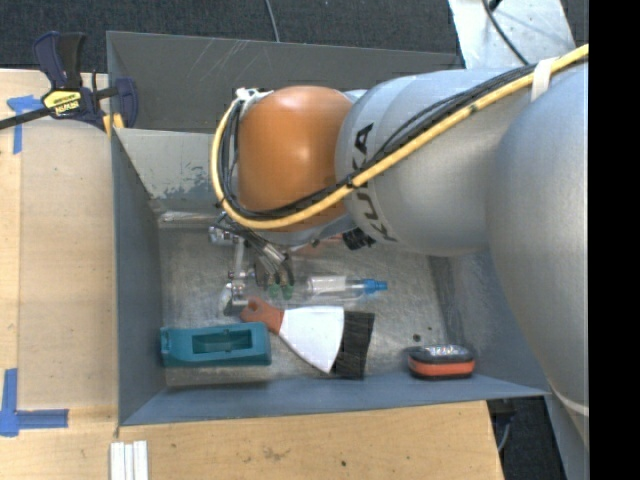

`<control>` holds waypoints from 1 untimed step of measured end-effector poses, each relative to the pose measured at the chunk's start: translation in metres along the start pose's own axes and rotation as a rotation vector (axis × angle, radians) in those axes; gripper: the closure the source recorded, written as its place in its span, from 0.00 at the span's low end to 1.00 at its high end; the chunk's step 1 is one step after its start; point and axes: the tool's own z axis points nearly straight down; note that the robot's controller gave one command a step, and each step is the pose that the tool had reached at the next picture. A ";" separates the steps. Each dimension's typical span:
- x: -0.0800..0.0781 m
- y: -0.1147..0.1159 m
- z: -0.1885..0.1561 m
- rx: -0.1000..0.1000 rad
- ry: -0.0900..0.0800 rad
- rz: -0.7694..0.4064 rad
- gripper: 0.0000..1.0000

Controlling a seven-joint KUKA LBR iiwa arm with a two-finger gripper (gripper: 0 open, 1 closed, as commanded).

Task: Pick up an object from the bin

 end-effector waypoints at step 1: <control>0.026 0.012 0.055 0.000 -0.002 -0.112 0.00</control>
Offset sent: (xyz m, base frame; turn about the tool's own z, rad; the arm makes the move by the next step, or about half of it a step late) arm -0.0529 0.0286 -0.0383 -0.3204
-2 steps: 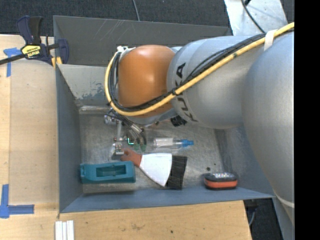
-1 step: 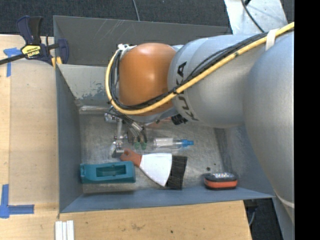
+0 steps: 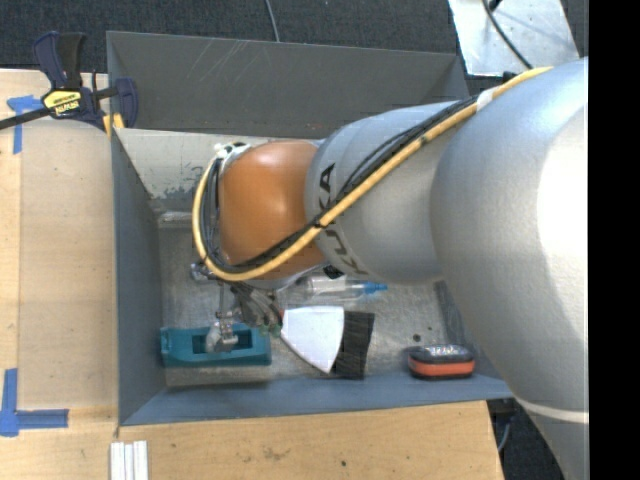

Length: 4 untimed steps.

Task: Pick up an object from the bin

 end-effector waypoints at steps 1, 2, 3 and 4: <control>0.014 0.010 0.004 0.000 -0.002 -0.128 0.00; 0.017 0.002 -0.011 -0.001 -0.001 -0.084 0.00; 0.013 0.016 0.011 -0.009 -0.010 -0.157 0.00; 0.012 0.019 0.025 0.010 0.002 -0.084 1.00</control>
Offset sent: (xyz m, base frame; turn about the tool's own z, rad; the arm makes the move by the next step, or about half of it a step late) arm -0.0183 -0.0002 0.0101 -0.0837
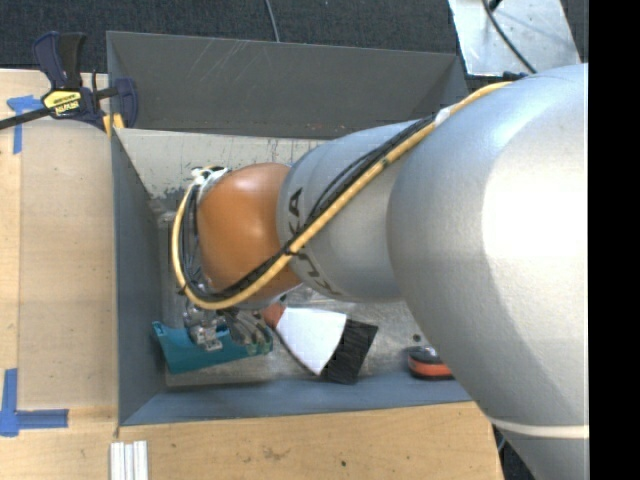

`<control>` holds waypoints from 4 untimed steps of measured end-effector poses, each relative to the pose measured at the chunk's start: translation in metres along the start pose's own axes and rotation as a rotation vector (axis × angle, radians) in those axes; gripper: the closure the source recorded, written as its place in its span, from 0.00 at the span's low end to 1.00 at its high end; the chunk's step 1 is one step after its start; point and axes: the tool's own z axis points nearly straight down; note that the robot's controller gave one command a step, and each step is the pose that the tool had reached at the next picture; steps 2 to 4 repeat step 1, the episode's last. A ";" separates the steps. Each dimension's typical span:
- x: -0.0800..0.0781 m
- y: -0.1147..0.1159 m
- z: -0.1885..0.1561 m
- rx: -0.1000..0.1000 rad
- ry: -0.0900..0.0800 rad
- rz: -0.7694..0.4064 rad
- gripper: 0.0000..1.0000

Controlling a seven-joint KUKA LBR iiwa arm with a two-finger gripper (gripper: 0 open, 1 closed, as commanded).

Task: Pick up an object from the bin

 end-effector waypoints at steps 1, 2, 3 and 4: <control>0.000 0.000 0.000 0.001 0.000 0.000 1.00; 0.000 0.000 0.000 0.001 0.000 0.000 1.00; 0.000 0.000 0.000 0.001 0.000 0.000 1.00; 0.000 0.000 0.000 0.001 0.000 0.000 1.00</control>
Offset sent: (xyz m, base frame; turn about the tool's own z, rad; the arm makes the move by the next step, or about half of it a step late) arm -0.0002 0.0001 0.0341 0.0000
